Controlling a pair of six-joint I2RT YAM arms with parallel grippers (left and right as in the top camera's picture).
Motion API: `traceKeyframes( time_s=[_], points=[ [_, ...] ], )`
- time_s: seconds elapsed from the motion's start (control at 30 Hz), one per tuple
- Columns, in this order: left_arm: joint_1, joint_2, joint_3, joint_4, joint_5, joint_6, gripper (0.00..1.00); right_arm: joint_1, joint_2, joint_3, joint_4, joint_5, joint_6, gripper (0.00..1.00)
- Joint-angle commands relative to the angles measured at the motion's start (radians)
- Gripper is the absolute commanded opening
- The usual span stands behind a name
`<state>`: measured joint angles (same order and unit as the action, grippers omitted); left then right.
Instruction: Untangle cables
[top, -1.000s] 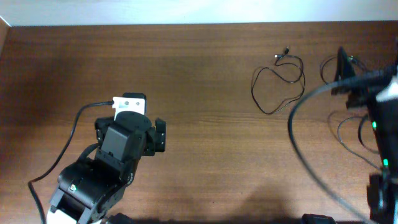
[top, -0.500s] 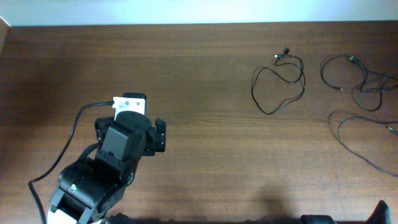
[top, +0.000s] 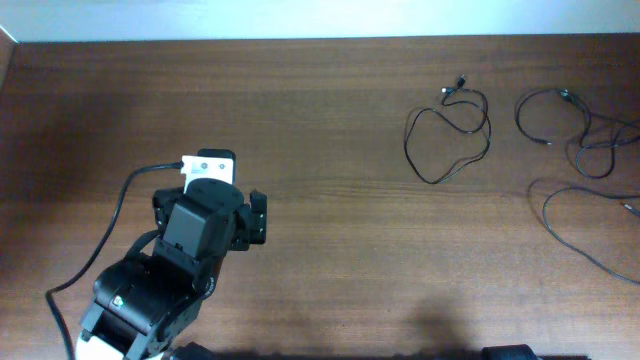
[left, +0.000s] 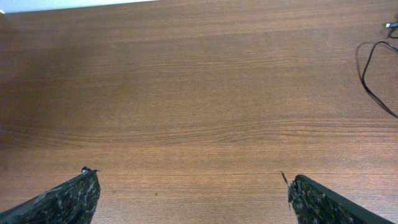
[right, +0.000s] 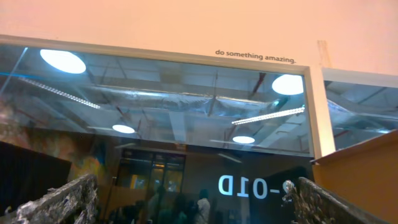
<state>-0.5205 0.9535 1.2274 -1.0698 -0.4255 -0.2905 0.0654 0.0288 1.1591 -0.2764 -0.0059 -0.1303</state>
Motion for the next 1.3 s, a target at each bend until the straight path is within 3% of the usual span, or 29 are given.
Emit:
traceKeyframes(
  time_s=[0.0,0.57,0.77,1.1,1.27],
  points=[
    [0.004,-0.004,-0.001,-0.002,0.0,0.008,0.99,0.008,-0.011,-0.004,0.003,0.045,0.004,0.99],
    [0.004,-0.004,-0.001,-0.002,0.0,0.008,0.99,0.006,-0.011,-0.004,-0.091,0.045,0.004,0.99],
    [0.004,-0.004,-0.001,-0.002,0.0,0.008,0.99,0.006,-0.011,-0.005,-0.501,0.05,0.004,0.99],
    [0.004,-0.004,-0.001,-0.002,0.0,0.008,0.99,0.006,-0.011,-0.013,-0.506,0.067,0.005,0.99],
    [0.004,-0.004,-0.001,-0.002,0.0,0.008,0.99,0.006,-0.012,-0.117,-0.503,0.067,0.004,0.99]
  ],
)
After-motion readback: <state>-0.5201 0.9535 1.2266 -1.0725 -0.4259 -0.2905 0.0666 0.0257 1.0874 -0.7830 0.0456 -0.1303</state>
